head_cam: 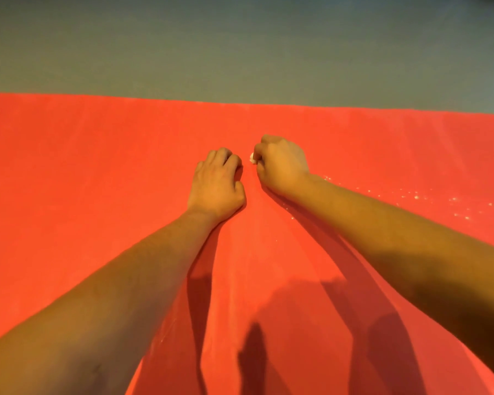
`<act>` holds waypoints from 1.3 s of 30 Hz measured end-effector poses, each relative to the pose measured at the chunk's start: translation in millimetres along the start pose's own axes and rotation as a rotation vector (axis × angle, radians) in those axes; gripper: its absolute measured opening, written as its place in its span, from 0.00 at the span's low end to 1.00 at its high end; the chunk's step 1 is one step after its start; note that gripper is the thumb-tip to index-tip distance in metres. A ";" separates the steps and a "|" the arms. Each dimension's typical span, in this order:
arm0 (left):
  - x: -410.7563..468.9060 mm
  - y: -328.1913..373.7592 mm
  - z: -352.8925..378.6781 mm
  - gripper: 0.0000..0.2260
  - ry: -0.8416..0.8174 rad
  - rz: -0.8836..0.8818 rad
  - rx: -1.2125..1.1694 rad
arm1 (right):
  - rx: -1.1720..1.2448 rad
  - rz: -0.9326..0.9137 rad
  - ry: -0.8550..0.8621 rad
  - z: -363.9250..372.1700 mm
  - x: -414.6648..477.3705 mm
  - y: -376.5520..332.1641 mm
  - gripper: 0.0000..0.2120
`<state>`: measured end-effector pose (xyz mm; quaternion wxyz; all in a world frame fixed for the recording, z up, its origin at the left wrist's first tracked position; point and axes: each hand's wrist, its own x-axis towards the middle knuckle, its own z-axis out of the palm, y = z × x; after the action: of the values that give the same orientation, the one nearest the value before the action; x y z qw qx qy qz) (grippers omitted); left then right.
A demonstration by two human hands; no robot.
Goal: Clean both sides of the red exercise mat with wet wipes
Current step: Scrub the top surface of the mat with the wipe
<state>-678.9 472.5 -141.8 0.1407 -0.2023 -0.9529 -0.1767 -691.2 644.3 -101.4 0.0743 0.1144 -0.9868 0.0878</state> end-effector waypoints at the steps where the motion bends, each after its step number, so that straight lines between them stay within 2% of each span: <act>1: 0.4 -0.3 0.6 0.16 0.008 0.004 -0.004 | 0.022 -0.027 0.007 -1.2 -16.8 -4.1 0.10; 5: 0.6 -2.2 5.7 0.15 0.036 0.004 -0.016 | 0.089 -0.163 -0.005 -7.4 -80.8 -16.9 0.09; 8: 1.3 -3.8 6.8 0.14 0.046 -0.002 -0.037 | 0.102 -0.237 -0.053 -12.4 -93.8 -14.8 0.09; 11: 1.2 -4.4 6.7 0.13 0.052 0.006 -0.052 | 0.077 -0.177 -0.056 -10.8 -62.4 -5.0 0.10; 15: -0.2 -3.8 7.5 0.11 0.062 -0.010 -0.059 | -0.016 0.020 -0.040 -7.6 -13.9 6.9 0.11; 17: 0.6 -3.5 6.0 0.10 0.058 -0.024 -0.050 | -0.026 0.032 -0.041 -7.8 -16.3 3.7 0.12; 29: -11.0 3.7 -0.2 0.12 -0.022 -0.042 0.045 | 0.101 -0.326 -0.108 -29.4 -160.6 -26.7 0.07; 31: -14.3 4.6 -1.2 0.13 -0.064 -0.040 0.048 | 0.078 -0.298 -0.123 -29.6 -146.7 -23.8 0.08; 36: -19.3 14.7 -15.8 0.16 -0.237 -0.076 0.067 | -0.011 -0.061 -0.126 -24.2 -93.7 -18.7 0.10; 39: -32.1 23.9 -25.5 0.17 -0.309 -0.088 0.085 | -0.018 -0.049 -0.128 -25.6 -110.0 -28.7 0.10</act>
<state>-635.3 472.1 -123.1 -0.0071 -0.1790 -0.9778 -0.1090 -575.1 645.1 -90.3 0.0140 0.1432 -0.9871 0.0696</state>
